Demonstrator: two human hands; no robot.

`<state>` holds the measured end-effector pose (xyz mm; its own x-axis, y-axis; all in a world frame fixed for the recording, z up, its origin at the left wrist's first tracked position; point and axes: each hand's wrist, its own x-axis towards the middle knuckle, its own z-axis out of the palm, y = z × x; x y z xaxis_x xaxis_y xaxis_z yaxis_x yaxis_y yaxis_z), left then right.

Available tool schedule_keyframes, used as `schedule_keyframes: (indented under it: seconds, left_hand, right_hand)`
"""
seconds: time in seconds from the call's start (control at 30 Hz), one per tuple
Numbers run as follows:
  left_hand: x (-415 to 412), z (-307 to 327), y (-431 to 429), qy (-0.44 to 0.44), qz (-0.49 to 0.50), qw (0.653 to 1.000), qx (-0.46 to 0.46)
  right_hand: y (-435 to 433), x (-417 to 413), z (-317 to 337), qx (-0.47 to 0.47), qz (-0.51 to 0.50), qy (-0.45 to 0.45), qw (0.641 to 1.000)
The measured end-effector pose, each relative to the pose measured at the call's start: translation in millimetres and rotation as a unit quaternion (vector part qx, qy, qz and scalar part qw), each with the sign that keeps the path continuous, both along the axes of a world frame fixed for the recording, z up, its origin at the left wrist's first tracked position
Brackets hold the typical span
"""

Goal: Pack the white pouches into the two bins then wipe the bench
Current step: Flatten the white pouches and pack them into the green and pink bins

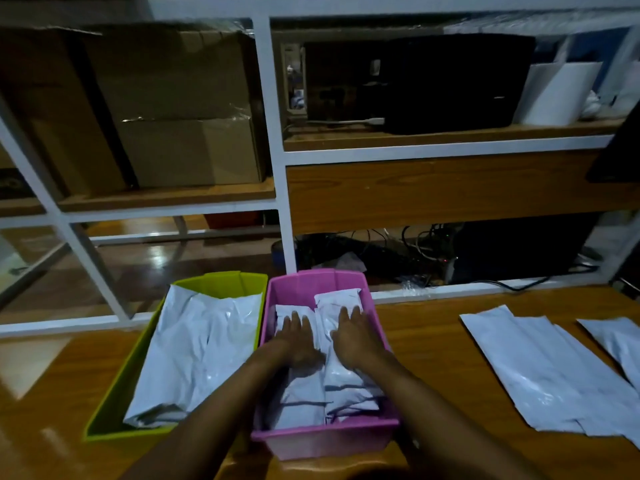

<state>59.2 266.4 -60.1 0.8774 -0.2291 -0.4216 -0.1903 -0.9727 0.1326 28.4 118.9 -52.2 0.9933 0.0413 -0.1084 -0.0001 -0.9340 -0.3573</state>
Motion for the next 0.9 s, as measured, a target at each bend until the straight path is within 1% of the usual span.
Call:
schedule_keyframes:
  seconds: [0.1,0.17,0.27,0.33,0.43,0.6,0.7,0.8,0.9]
  left_hand:
    - [9,12,0,0.023,-0.096,0.994,0.056]
    - [10,13,0,0.048,-0.128,0.984,0.113]
    - [14,-8,2,0.068,-0.121,0.974,0.178]
    - [14,-20,4,0.071,-0.123,0.970,0.197]
    - [11,-24,6,0.056,-0.126,0.971,0.193]
    - [5,-8,2,0.061,-0.104,0.979,0.167]
    - [2,4,3,0.056,-0.110,0.981,0.150]
    - [-4,24,7,0.016,-0.098,0.986,0.135]
    - [-24,59,5,-0.079,-0.059,0.994,0.054]
  right_hand:
    - [-8,8,20,-0.050,0.083,0.010,0.995]
    - [-9,12,22,-0.087,0.124,0.037,0.988]
    - [-5,6,4,-0.105,0.118,0.071,0.985]
    - [-2,1,-11,-0.113,0.105,0.062,0.986]
    - [-1,0,-20,-0.115,0.093,0.046,0.988]
    - [-1,3,-19,-0.106,0.089,0.060,0.989]
    - [-4,0,-5,-0.053,0.083,0.054,0.994]
    - [-10,-10,20,-0.011,0.097,-0.028,0.995]
    - [-22,-32,48,0.037,0.089,-0.088,0.991]
